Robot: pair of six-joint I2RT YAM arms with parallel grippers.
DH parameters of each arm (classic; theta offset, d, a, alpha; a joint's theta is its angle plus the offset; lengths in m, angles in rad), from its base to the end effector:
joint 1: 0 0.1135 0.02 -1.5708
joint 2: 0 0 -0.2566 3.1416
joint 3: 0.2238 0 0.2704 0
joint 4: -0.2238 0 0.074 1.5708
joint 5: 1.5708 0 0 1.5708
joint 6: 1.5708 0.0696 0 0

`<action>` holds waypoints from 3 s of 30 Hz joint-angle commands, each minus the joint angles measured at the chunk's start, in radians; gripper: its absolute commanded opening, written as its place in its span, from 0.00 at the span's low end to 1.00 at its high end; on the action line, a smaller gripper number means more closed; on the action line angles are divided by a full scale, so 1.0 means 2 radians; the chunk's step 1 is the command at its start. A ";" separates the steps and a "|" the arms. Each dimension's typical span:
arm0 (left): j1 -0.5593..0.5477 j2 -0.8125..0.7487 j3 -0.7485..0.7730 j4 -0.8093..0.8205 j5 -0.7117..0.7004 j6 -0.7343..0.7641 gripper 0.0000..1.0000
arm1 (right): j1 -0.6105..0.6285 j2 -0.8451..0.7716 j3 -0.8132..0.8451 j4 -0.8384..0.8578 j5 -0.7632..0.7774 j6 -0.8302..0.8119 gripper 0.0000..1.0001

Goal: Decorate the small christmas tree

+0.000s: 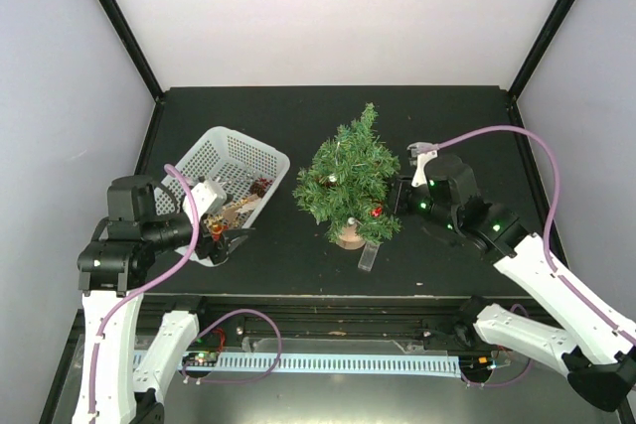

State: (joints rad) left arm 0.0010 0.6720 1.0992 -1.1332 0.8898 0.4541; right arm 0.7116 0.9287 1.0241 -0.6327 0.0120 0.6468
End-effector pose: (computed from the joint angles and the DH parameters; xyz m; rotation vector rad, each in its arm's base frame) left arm 0.1240 -0.0540 0.3607 0.8870 1.8689 -0.7281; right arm 0.1872 0.1603 0.3304 -0.0641 2.2112 0.7793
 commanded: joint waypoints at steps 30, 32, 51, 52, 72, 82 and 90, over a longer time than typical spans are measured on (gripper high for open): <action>0.047 0.146 -0.064 0.127 -0.304 0.062 0.91 | -0.002 -0.076 0.011 -0.154 0.081 -0.054 0.68; 0.069 0.180 -0.062 0.133 -0.303 0.076 0.86 | -0.003 -0.073 -0.003 -0.145 0.076 -0.050 0.68; 0.051 0.403 -0.062 0.183 -0.317 0.148 0.48 | -0.003 -0.011 -0.037 -0.117 0.011 -0.050 0.68; 0.048 0.411 -0.061 0.185 -0.317 0.148 0.44 | -0.002 -0.007 -0.037 -0.114 0.009 -0.048 0.68; 0.024 0.501 -0.054 0.240 -0.363 0.160 0.15 | -0.003 0.031 -0.014 -0.115 -0.009 -0.033 0.66; 0.043 0.474 0.019 0.207 -0.342 0.150 0.02 | -0.003 0.026 0.002 -0.134 0.010 -0.030 0.66; 0.052 0.463 0.060 0.171 -0.324 0.152 0.02 | -0.003 0.031 0.008 -0.138 0.019 -0.030 0.66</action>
State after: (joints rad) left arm 0.1028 1.6356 1.1805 -0.7242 0.2138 0.7563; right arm 0.7109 0.9932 1.0042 -0.8963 0.0235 0.5823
